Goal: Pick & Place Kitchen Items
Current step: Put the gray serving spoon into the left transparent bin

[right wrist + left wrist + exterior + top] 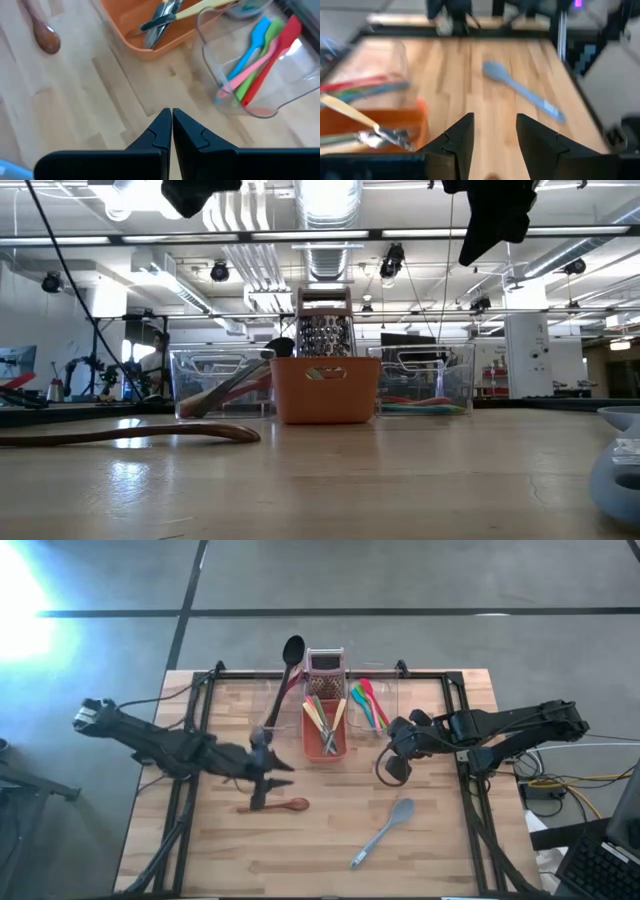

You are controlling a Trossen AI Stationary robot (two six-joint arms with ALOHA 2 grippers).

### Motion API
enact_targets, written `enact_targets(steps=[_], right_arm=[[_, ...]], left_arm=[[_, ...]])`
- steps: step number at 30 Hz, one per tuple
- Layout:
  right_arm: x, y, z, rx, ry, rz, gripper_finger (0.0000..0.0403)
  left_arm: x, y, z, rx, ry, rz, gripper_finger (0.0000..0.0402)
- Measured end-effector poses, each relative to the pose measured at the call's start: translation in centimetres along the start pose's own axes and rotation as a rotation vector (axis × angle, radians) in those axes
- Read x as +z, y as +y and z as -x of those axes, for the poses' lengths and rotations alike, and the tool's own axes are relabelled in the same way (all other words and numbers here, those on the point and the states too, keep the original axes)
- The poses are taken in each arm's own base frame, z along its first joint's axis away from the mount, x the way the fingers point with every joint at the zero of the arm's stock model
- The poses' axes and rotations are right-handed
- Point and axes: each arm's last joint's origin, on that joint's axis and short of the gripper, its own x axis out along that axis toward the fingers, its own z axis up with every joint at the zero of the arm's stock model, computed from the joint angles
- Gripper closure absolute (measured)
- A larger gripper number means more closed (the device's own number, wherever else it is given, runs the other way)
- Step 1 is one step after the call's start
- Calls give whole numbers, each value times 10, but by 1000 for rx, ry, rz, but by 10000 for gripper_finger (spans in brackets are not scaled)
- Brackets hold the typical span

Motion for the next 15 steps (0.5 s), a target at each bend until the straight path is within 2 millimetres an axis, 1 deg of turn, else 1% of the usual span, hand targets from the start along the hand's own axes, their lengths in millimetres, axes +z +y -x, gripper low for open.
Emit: enact_targets(steps=[5,10,12,15], right_arm=[[0,0,0,11,9,-7,394],[0,0,0,17,12,-7,394],[-1,1,0,48,33,4,394],[-8,10,1,166,100,73,394]], left_arm=[[-17,-16,-21,-41,150,-60,252],[-34,-25,-37,-31,341,-120,252],[-40,-27,-43,-22,402,-139,252],[-49,-28,-51,-6,477,-158,252]])
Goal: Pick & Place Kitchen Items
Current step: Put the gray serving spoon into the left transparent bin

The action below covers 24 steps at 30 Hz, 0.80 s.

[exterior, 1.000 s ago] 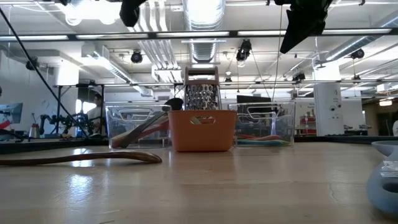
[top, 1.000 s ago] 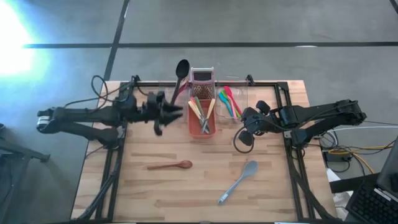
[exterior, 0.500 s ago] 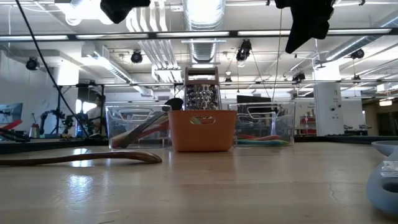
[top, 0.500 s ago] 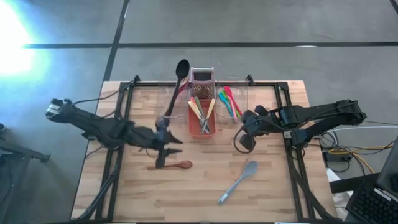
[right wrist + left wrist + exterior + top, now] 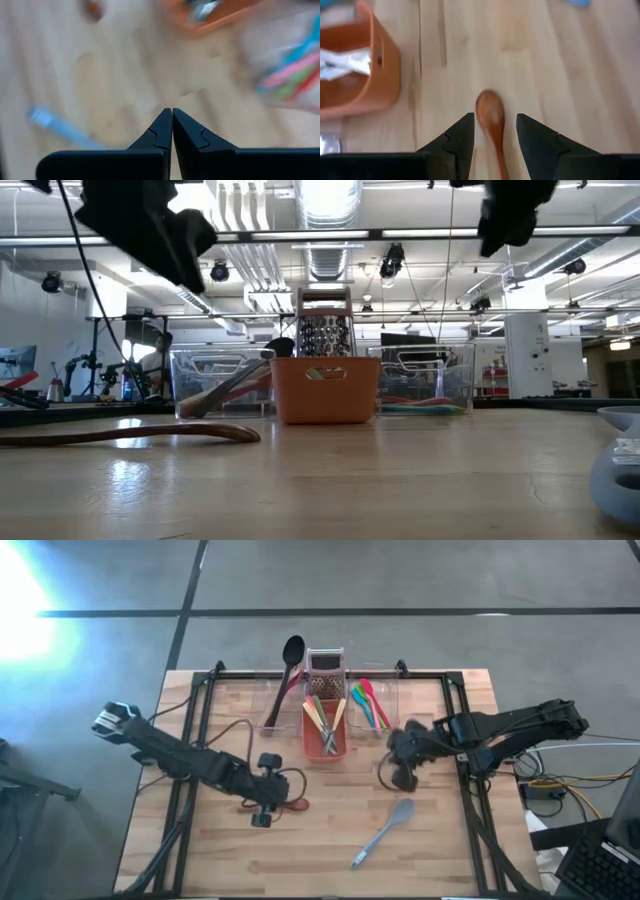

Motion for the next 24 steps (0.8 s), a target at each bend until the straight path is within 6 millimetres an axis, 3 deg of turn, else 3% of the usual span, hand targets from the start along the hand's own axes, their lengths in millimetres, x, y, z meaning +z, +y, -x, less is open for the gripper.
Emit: enact_targets(steps=[7,13,24], right_arm=[[-42,40,-4,134,105,231,394],[-81,64,-21,173,160,582,394],[-86,94,-81,101,278,691,385]], left_arm=[[-9,2,-10,98,96,-24,252],[-8,4,-9,175,72,-12,252],[-7,6,-8,218,56,23,252]])
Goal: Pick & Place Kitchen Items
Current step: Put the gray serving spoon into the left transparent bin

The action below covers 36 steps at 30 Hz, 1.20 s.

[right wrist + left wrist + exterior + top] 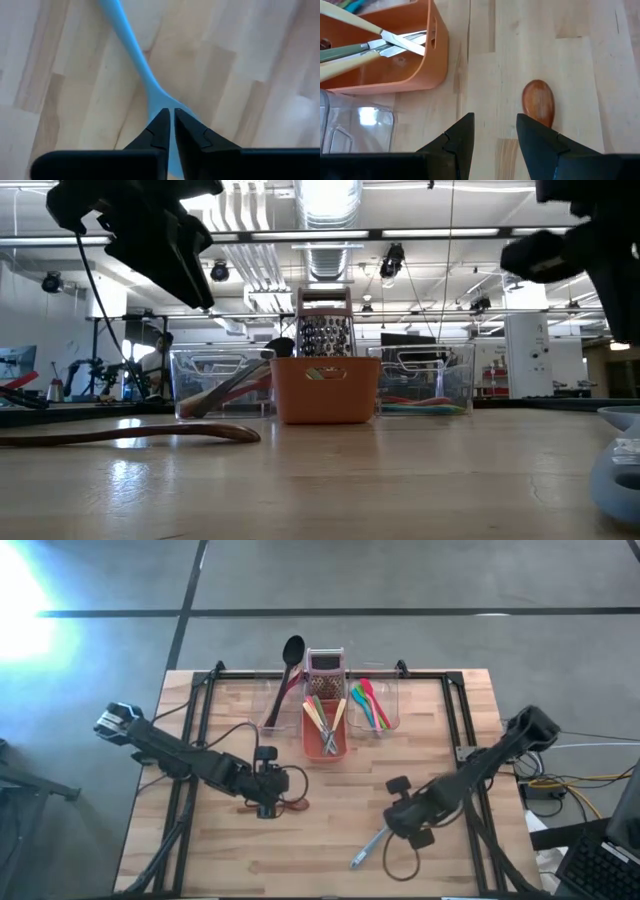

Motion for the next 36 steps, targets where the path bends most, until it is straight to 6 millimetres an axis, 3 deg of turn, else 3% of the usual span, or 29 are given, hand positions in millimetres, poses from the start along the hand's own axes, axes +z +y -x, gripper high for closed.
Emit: enact_targets(steps=[9,17,21,29,36], right_arm=[[12,8,-46,27,168,4,296],[33,12,-48,34,139,3,222],[33,13,-55,28,161,8,205],[24,12,-77,7,238,11,217],[29,13,-77,19,233,11,315]], left_arm=[[0,0,0,2,-1,2,252],[1,0,0,-1,-10,6,252],[1,0,0,-1,-12,8,252],[1,0,0,-1,-13,8,252],[3,-1,0,-7,-33,16,252]])
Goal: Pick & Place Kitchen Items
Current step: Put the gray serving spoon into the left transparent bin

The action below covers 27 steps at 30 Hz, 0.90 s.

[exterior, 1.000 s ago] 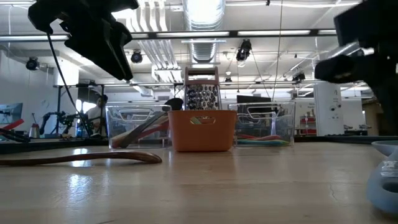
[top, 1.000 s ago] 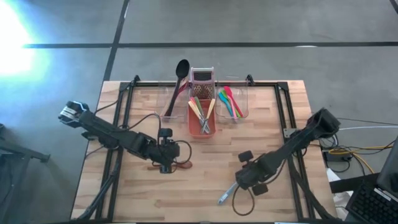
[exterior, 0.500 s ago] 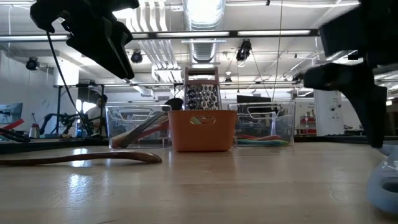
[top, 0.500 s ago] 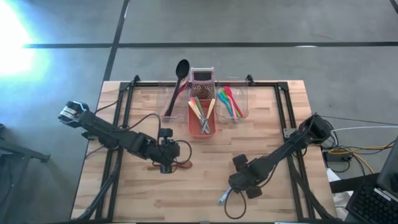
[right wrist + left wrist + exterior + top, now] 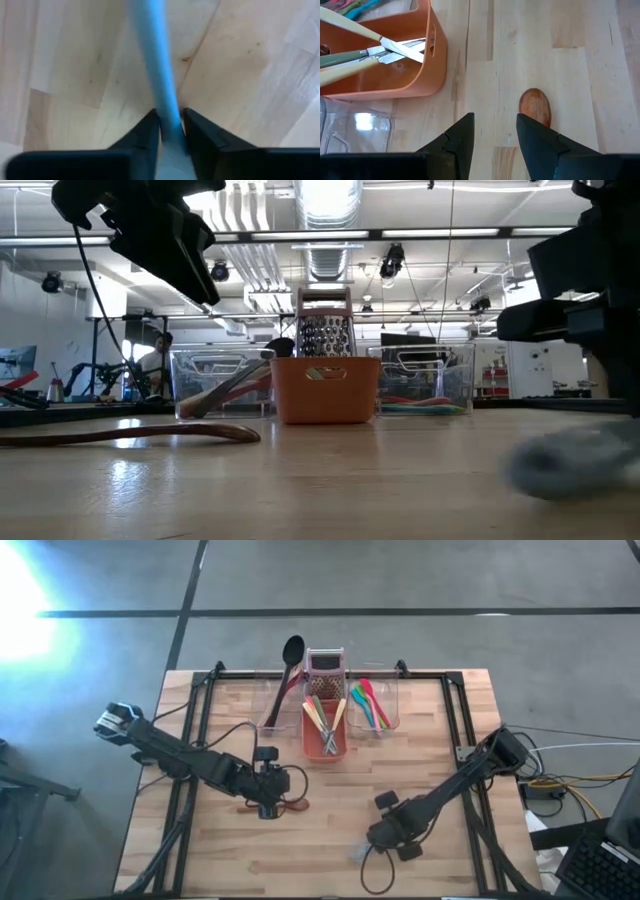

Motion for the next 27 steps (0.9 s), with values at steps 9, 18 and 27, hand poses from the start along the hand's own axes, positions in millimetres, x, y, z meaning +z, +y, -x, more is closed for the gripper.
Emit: enact_targets(steps=[9,18,27], right_arm=[[3,0,6,-15,16,-17,368],[6,-3,49,-146,101,4,368],[28,-19,104,-278,3,27,368]], left_arm=[[0,0,0,0,-2,2,252],[2,-1,0,-42,-9,103,252],[16,0,-1,-314,-47,176,252]])
